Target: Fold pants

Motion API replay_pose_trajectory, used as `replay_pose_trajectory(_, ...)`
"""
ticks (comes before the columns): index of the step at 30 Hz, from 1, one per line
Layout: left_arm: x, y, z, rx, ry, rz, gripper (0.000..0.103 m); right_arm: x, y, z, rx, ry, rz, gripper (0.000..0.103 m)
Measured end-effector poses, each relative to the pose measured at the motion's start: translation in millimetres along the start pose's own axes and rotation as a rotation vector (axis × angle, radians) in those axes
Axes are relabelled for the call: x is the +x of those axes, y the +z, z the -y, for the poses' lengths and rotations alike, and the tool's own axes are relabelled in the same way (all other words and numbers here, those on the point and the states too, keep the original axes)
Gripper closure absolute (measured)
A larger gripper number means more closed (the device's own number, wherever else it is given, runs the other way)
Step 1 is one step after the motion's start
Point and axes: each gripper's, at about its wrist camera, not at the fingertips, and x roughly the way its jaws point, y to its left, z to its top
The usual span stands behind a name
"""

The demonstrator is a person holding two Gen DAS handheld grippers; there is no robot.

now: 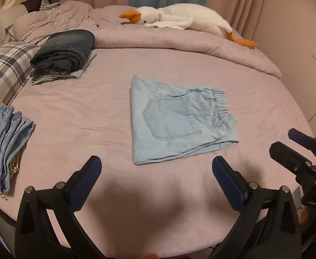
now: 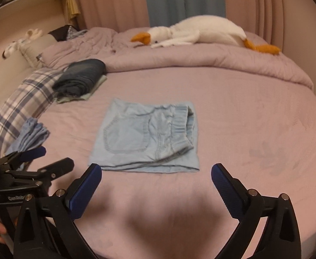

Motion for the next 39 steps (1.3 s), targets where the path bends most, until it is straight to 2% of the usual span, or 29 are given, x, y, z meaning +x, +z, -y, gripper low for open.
replay_pose_trajectory(4,-5.1,-2.4,-1.2,-0.007,0.053,0.010,0.001,-8.7,1.5,-10.1,-0.032,0.020,0.038,0.001)
replay_pose_trajectory(11,8.1,-7.1,-5.9,-0.002,0.102,-0.014,0.001,11.1,-8.6,-6.9,0.015,-0.006,0.002,0.001)
replay_pose_trajectory(39,17.7,-8.0,-5.5,-0.013,0.106,-0.036,0.001,22.5,-3.2,-11.6,0.008,0.004,-0.019,0.001)
